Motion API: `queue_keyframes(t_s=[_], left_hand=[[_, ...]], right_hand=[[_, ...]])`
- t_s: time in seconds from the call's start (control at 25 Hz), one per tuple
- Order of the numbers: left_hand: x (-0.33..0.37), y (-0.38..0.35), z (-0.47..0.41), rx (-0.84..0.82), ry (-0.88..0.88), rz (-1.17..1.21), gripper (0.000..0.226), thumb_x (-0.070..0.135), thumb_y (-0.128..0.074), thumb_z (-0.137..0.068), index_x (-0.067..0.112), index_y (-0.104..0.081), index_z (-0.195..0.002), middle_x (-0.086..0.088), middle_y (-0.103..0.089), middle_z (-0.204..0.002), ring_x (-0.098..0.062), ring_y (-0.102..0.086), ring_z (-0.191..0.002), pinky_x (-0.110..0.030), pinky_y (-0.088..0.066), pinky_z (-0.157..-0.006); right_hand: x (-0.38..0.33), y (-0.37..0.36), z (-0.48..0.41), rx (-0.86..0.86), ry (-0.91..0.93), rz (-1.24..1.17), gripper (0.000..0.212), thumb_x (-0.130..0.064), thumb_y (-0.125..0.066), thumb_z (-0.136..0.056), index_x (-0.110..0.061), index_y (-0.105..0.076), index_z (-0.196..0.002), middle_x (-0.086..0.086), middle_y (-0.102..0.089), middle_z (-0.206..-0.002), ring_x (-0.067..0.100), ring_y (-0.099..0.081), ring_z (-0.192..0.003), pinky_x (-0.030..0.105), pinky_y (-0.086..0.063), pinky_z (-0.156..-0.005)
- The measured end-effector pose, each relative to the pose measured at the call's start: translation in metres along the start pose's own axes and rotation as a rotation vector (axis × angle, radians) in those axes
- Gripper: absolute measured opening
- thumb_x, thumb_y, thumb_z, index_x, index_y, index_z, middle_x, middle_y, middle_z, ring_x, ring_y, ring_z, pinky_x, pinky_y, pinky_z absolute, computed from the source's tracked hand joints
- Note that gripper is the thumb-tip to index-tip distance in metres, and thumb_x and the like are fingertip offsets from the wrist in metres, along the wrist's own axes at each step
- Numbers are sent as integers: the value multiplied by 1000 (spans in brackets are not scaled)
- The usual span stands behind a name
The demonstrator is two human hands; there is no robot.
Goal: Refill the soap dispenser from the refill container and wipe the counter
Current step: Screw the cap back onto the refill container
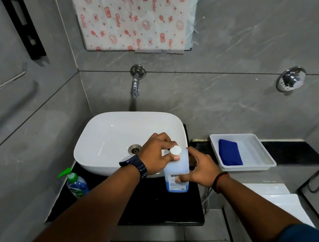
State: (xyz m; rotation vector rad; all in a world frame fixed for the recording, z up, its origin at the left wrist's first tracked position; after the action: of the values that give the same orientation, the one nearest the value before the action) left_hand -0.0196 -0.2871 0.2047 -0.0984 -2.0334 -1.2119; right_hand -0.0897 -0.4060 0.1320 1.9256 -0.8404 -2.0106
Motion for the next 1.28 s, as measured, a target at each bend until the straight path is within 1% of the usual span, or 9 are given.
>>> queue_keyframes(t_s=[0.24, 0.36, 0.44, 0.64, 0.8, 0.88, 0.96, 1.12, 1.28], left_hand=[[-2, 0, -11, -18, -26, 68, 41, 27, -79, -71, 22, -68, -110, 4, -53, -100, -15, -46, -95, -12, -36, -78], [-30, -3, -7, 12, 132, 168, 104, 43, -89, -46, 36, -40, -137, 8, -44, -125, -9, -43, -114, -25, -38, -96], [-48, -20, -3, -80, 223, 185, 127, 50, -89, -39, 36, -20, -145, 12, -39, -132, -7, -40, -119, -27, -36, -98], [-69, -37, -20, -92, 332, 332, 78, 42, -88, -52, 29, -53, -121, 11, -62, -114, -15, -58, -105, -26, -47, -85], [-54, -31, -55, 37, 247, 215, 71, 43, -85, -53, 26, -57, -116, 9, -60, -103, -16, -57, -91, -29, -49, -79], [-40, -41, -77, 71, 189, 196, 64, 38, -85, -54, 24, -59, -110, 1, -64, -103, -21, -59, -89, -33, -51, -79], [-27, -63, -106, 68, 162, 225, 59, 33, -84, -55, 23, -60, -108, -2, -64, -101, -24, -60, -90, -35, -52, -79], [-7, -132, -180, -43, 75, 197, 87, 51, -82, -46, 30, -49, -124, -4, -59, -115, -24, -55, -104, -40, -50, -87], [-35, -227, -260, -138, 130, -24, 116, 75, -68, -47, 26, -26, -143, -7, -35, -146, -27, -34, -131, -43, -34, -106]], right_hand=[[0, 10, -5, -41, -17, -44, 74, -26, -91, -48, -39, -53, -109, -12, -66, -105, 2, -63, -91, 17, -53, -73], [-3, 19, -12, -18, -36, -131, 75, -23, -91, -49, -41, -53, -111, -16, -65, -110, -1, -62, -98, 18, -53, -78], [-7, 26, -19, 5, -38, -206, 76, -18, -91, -50, -37, -53, -113, -12, -65, -112, 2, -62, -100, 20, -54, -78], [-13, 40, -35, 58, -87, -344, 71, -12, -87, -60, -20, -54, -122, 6, -68, -113, 20, -66, -100, 42, -55, -85], [-23, 65, -37, 338, -67, -172, 69, -54, -83, -51, -32, -56, -111, -13, -65, -103, 9, -63, -94, 20, -54, -74], [-18, 84, -38, 511, -97, -41, 74, -57, -83, -50, -31, -50, -111, -15, -62, -97, 4, -60, -85, 10, -46, -65], [0, 109, -43, 636, -142, 20, 72, -52, -78, -52, -28, -46, -112, -7, -61, -96, 13, -59, -82, 17, -44, -61], [68, 175, -56, 779, -214, 67, 66, -46, -71, -55, -21, -45, -111, 0, -61, -91, 24, -60, -79, 29, -45, -63], [181, 243, -87, 766, -301, 169, 64, -36, -76, -62, -18, -44, -114, 8, -63, -98, 32, -60, -85, 39, -52, -71]])
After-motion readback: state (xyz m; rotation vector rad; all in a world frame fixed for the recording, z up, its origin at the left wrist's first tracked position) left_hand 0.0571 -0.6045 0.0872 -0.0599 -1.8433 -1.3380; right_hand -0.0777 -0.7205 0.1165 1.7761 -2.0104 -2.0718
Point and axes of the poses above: each hand's wrist, its own z-axis away from the middle knuckle, its own y-axis out of the back of the hand, x = y × z, the point moved 8 cm from there along -z, towards the middle knuckle
